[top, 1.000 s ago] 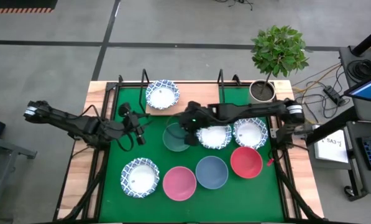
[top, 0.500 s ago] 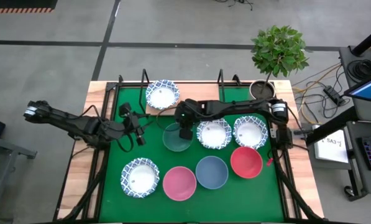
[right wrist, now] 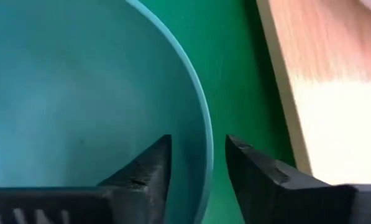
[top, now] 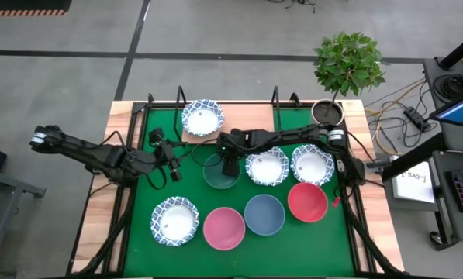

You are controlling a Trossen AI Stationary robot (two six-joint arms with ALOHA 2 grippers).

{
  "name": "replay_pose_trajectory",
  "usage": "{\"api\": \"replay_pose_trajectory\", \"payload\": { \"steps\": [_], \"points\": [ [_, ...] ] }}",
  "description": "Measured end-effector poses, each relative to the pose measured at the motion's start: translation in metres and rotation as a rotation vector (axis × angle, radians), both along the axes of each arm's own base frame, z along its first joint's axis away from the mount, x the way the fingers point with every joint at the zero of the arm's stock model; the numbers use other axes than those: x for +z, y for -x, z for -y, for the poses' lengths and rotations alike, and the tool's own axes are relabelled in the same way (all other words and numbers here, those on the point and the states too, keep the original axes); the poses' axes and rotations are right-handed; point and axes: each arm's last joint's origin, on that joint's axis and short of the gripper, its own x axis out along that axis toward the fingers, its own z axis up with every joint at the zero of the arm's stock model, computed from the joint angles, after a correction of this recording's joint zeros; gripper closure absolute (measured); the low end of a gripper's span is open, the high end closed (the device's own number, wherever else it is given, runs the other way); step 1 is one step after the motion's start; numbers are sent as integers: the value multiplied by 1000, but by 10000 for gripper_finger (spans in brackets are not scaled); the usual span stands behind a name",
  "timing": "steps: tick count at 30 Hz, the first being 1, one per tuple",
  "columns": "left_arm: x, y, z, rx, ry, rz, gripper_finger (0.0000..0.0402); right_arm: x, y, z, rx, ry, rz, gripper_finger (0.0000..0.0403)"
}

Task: Place and stack bowls onto a shelf
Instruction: Put the green bowl on the shelf

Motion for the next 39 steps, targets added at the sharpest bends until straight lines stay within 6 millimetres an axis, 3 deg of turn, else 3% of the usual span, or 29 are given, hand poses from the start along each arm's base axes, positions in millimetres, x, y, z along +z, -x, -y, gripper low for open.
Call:
{"api": "replay_pose_trajectory", "payload": {
  "steps": [7, 14, 22, 26, 30, 34, 39],
  "points": [
    [2, -1, 0, -5, -8, 16, 272, 2, 0, 0, -18, -20, 9, 381],
    [2, -1, 0, -5, -8, 17, 272, 16, 4, -2, -16, -61, 42, 393],
    [4, -1, 0, -5, -5, 27, 272, 70, 28, 5, -29, -50, 108, 394],
    [5, -1, 0, -5, -4, 31, 272, 99, 47, 23, -63, -25, 158, 394],
    [5, -1, 0, -5, -4, 31, 272, 112, 64, 53, -121, 9, 169, 394],
    [5, -2, 0, -5, -3, 34, 272, 110, 78, 92, -209, 24, 154, 394],
    [6, -2, 0, -5, -4, 34, 272, 90, 88, 130, -279, 30, 82, 394]
  ]
}}
